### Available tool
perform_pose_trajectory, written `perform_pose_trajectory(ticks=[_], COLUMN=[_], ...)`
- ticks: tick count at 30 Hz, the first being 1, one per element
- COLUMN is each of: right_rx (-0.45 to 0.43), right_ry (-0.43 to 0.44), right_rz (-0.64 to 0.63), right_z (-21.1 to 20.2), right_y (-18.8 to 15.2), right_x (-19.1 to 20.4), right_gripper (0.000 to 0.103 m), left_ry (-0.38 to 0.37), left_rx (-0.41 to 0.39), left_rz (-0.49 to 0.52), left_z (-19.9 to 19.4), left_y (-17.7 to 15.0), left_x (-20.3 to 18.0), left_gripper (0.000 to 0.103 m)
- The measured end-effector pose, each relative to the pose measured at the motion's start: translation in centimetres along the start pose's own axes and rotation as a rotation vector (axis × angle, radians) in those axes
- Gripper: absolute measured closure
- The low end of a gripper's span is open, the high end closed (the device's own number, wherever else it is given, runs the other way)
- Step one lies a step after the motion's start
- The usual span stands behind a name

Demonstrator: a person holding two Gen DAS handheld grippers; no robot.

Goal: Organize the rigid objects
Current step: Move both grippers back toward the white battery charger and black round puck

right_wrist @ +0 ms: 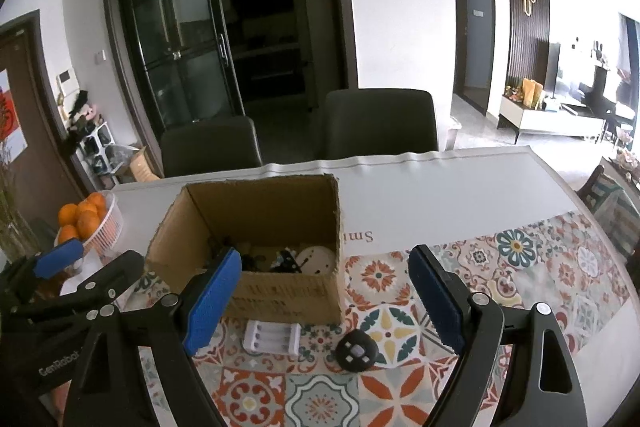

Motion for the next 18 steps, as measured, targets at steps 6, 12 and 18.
perform_pose_trajectory(ticks=[6, 12, 18], right_rx=[0.007, 0.019, 0.033], right_ry=[0.005, 0.014, 0.030], right_rz=[-0.003, 0.001, 0.001], right_z=[-0.3, -0.4, -0.2], right_y=[-1.2, -2.8, -4.5], right_x=[-0.7, -1.4, -2.2], right_gripper=[0.017, 0.017, 0.017], left_ry=[-0.010, -0.006, -0.010], left_rx=[0.017, 0.032, 0.045], left_rz=[-0.004, -0.006, -0.016], left_z=[-0.1, 0.0, 0.3], left_y=[-1.5, -3.5, -5.6], left_x=[-0.5, -1.2, -1.5], left_gripper=[0.014, 0.014, 0.014])
Point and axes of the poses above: each gripper's, at about its wrist camera, not at the fingertips, and z roughly the way its jaws point, x to its left, y to its top, the point moved 1 cm from there along z, roughly the way its jaws point, and after that the axes turned 13 degrees about -x, right-handed, at the moved point
